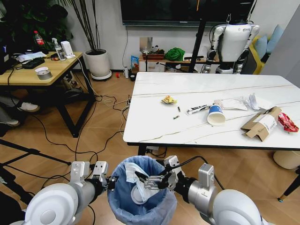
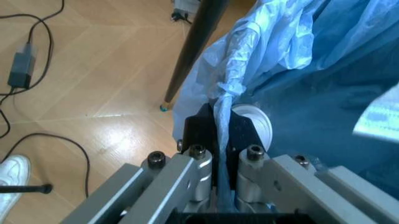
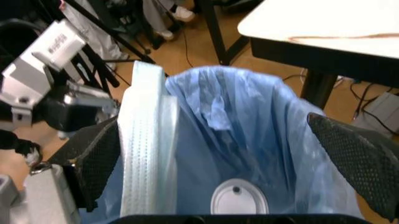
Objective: Pick up the trash bin and place the trash from the table into it.
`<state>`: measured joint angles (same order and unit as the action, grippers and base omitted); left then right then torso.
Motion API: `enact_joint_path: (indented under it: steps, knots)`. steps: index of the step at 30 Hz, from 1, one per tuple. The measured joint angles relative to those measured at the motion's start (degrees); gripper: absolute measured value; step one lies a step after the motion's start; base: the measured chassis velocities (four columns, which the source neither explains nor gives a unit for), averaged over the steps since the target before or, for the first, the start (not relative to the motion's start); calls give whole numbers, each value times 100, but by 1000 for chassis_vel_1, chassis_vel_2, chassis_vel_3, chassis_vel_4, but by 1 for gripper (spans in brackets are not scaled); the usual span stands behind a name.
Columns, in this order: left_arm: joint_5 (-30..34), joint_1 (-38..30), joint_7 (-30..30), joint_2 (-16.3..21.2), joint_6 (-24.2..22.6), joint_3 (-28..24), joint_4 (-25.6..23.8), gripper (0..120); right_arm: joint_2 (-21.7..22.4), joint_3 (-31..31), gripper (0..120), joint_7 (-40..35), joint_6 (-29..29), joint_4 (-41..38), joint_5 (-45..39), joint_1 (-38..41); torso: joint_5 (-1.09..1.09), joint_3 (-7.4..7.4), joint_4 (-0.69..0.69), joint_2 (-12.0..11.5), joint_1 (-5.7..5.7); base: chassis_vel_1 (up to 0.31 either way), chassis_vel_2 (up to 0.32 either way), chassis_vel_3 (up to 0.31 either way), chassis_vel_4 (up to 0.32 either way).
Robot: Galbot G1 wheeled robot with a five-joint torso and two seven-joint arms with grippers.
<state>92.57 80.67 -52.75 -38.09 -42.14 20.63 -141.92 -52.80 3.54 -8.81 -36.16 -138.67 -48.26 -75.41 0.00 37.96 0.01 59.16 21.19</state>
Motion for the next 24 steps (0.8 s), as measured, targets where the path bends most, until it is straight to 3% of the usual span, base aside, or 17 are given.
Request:
enact_joint_path:
  steps: [24]
  knots:
    - [159, 29, -2, 30, 0, 366, -64, 0, 392, 883, 100, 329, 53, -456, 210, -919, 0, 0, -1, 0, 0, 0, 0, 0, 0]
